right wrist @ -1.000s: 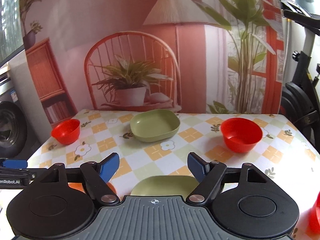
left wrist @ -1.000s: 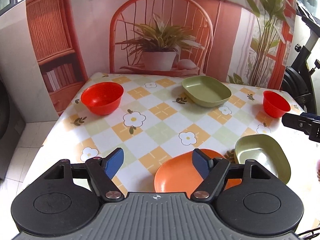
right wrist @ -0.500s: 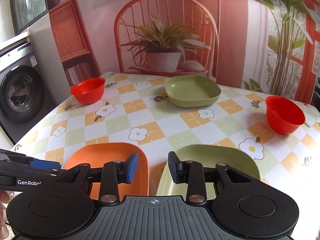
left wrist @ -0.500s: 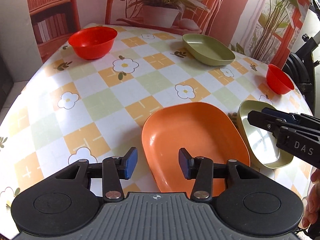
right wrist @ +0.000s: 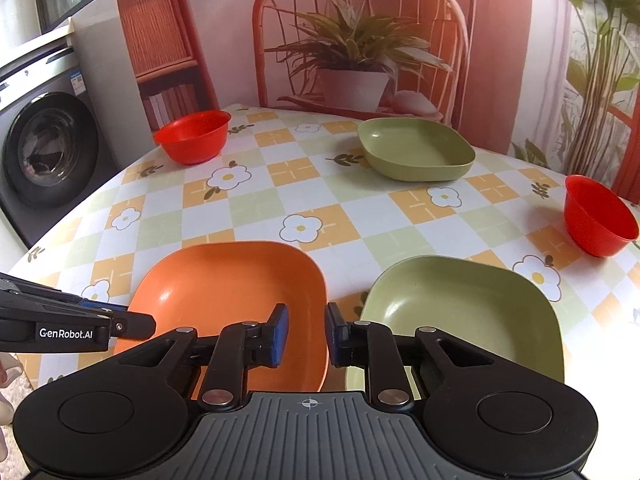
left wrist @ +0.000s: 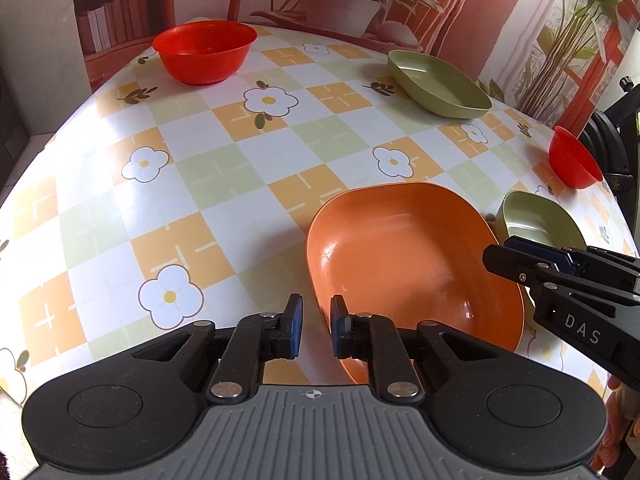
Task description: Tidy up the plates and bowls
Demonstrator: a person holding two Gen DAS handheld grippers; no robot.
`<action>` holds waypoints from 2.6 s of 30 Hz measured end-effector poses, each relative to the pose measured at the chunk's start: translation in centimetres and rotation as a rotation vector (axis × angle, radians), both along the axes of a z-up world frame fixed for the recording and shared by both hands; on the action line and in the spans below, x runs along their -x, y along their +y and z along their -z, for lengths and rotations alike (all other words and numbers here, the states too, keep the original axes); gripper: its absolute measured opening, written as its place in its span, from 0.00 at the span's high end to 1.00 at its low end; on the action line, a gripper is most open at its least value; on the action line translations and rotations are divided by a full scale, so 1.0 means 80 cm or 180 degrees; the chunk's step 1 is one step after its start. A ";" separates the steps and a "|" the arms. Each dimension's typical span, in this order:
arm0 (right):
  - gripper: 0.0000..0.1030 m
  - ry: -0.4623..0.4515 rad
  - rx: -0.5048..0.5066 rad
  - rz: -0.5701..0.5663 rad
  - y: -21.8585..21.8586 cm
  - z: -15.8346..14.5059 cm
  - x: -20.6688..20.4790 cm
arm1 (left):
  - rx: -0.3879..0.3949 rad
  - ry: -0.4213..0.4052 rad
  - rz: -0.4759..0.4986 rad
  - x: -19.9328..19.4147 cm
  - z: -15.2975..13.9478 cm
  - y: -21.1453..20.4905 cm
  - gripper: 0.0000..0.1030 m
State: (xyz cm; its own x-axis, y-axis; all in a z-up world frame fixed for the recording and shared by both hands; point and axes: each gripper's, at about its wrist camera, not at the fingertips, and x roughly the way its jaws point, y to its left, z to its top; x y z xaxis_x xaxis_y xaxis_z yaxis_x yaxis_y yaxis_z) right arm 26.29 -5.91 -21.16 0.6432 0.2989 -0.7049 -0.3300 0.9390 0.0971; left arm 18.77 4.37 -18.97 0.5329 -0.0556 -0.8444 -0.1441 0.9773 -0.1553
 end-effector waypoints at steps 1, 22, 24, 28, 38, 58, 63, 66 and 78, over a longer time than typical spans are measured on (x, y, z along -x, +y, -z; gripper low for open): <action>0.82 0.0007 -0.0006 0.0015 -0.002 0.000 -0.001 | 0.0002 -0.0001 0.0000 0.000 0.000 0.000 0.85; 0.96 0.0032 -0.0194 0.0064 -0.012 0.003 0.008 | -0.0046 -0.0062 -0.0036 0.006 0.001 0.000 0.91; 0.96 0.0002 -0.0233 0.0080 -0.013 0.000 0.010 | -0.0057 -0.0113 -0.0032 0.007 -0.004 0.001 0.91; 0.96 -0.0071 -0.0305 0.0144 -0.019 -0.011 0.014 | -0.0102 -0.0220 0.0031 0.004 -0.019 -0.003 0.91; 0.96 -0.0249 -0.0678 0.0591 -0.079 -0.042 0.018 | -0.0274 -0.0616 0.0495 -0.030 -0.074 -0.050 0.91; 0.95 -0.0219 -0.1099 0.1461 -0.218 -0.013 0.035 | -0.0288 -0.0335 0.1223 -0.082 -0.028 -0.173 0.91; 0.95 -0.0147 -0.1125 0.1479 -0.223 0.001 0.035 | -0.0339 -0.0241 0.1224 -0.089 -0.012 -0.181 0.91; 0.95 -0.0123 -0.1134 0.1488 -0.225 0.007 0.034 | -0.0364 -0.0213 0.1224 -0.092 -0.006 -0.183 0.91; 0.96 -0.0025 -0.1178 0.1500 -0.225 0.023 0.030 | -0.0528 -0.0220 0.1272 -0.085 0.004 -0.191 0.90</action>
